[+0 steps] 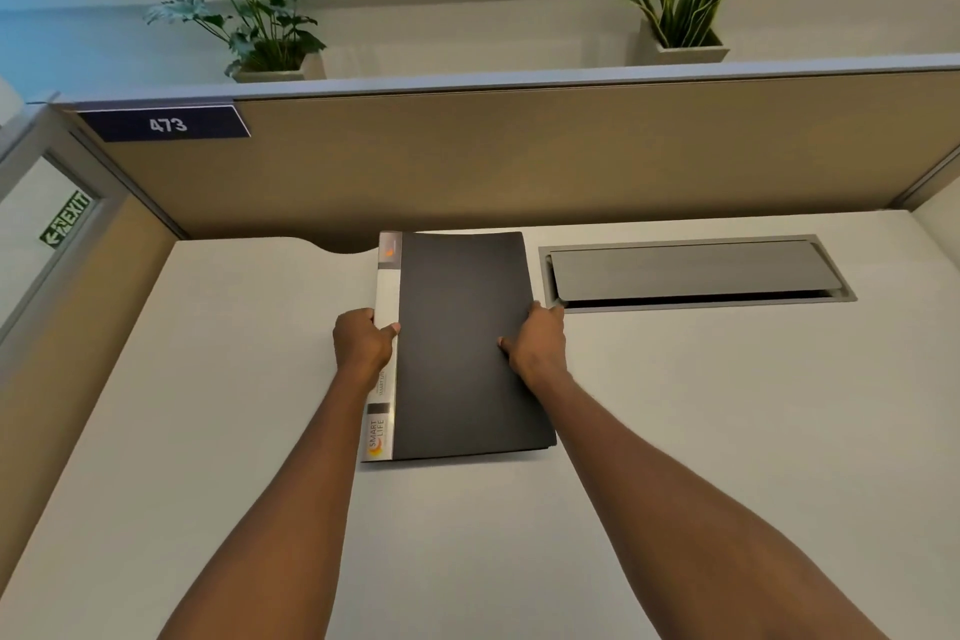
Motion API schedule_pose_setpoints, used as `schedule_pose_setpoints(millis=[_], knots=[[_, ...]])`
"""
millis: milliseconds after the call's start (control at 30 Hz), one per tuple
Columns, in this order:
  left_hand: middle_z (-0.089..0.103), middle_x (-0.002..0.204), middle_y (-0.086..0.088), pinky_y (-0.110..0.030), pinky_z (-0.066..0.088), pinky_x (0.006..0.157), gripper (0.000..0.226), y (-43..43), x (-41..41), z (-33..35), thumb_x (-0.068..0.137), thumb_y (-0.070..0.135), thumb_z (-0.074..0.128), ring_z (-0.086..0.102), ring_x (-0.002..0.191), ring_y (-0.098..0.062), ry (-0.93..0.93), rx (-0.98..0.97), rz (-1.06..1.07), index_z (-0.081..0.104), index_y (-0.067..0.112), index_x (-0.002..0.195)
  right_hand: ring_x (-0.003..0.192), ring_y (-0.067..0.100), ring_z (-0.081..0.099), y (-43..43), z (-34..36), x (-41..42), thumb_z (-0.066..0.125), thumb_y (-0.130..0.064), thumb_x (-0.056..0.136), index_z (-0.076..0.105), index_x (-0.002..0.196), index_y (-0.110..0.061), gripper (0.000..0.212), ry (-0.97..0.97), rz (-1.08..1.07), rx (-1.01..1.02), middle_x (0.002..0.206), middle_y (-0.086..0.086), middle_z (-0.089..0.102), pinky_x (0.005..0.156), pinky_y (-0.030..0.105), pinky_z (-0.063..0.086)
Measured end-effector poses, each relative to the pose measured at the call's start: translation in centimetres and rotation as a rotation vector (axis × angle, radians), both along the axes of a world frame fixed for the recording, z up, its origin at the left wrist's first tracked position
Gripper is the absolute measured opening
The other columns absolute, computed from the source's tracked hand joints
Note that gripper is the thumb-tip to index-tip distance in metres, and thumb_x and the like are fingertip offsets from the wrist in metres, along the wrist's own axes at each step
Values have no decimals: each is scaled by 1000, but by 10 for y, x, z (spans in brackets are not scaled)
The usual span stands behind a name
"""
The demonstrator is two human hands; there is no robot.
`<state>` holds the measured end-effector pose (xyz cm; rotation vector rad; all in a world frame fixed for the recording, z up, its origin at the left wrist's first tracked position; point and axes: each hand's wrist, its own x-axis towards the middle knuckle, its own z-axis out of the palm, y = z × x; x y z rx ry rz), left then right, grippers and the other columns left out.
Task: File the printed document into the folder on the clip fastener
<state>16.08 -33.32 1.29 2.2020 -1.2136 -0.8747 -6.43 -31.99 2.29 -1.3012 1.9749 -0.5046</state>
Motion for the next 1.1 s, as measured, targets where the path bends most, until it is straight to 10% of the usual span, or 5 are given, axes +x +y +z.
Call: schedule_pose_setpoints(millis=[533, 1100], knots=[[59, 135, -20, -43, 53, 101, 42, -1, -25, -8, 101, 31, 63, 61, 122, -38, -286, 57, -22, 61, -1, 129, 141, 33, 36, 0, -18, 5, 59, -41, 98, 30, 152, -2, 73, 560, 210, -18, 153, 20, 35, 108, 36, 41], [15, 172, -11, -47, 8, 131, 64, 169, -96, -24, 109, 38, 32, 10, 161, -27, -636, -107, -407, 18, 6, 163, 155, 30, 17, 165, -30, -45, 28, -34, 107, 18, 159, -4, 60, 520, 559, -229, 167, 14, 20, 127, 42, 13]])
